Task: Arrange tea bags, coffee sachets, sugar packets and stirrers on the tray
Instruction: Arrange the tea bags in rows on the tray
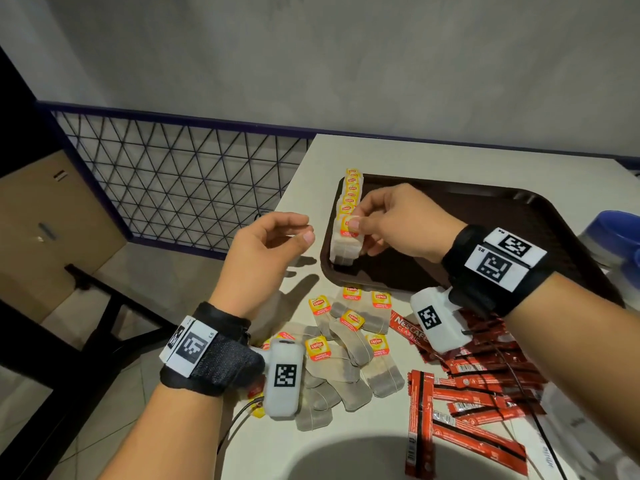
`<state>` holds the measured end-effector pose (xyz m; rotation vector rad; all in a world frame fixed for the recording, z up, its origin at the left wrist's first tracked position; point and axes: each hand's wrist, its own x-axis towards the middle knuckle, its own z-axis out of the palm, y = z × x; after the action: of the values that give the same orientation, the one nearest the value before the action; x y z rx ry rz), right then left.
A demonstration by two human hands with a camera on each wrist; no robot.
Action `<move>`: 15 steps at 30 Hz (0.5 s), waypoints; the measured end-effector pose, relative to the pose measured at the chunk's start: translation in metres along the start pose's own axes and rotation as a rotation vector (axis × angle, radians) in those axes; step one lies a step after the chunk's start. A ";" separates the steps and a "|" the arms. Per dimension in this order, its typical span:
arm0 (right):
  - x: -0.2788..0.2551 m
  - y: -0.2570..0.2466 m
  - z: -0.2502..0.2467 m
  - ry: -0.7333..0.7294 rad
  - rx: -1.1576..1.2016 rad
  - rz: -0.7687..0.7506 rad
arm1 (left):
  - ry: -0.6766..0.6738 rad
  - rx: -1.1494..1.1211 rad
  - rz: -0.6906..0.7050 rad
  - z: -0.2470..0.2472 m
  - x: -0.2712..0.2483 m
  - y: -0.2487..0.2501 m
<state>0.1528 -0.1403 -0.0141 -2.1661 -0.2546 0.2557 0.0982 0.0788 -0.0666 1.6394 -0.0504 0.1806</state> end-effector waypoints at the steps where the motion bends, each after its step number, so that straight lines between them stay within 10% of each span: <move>1: 0.002 0.003 0.001 -0.029 -0.016 0.019 | -0.009 0.031 -0.021 -0.001 0.001 -0.001; 15: 0.017 0.012 0.012 -0.134 -0.018 0.150 | -0.249 -0.003 -0.218 0.016 -0.009 0.007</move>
<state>0.1665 -0.1333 -0.0327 -2.1916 -0.1708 0.4864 0.0896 0.0613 -0.0620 1.6442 -0.0610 -0.1910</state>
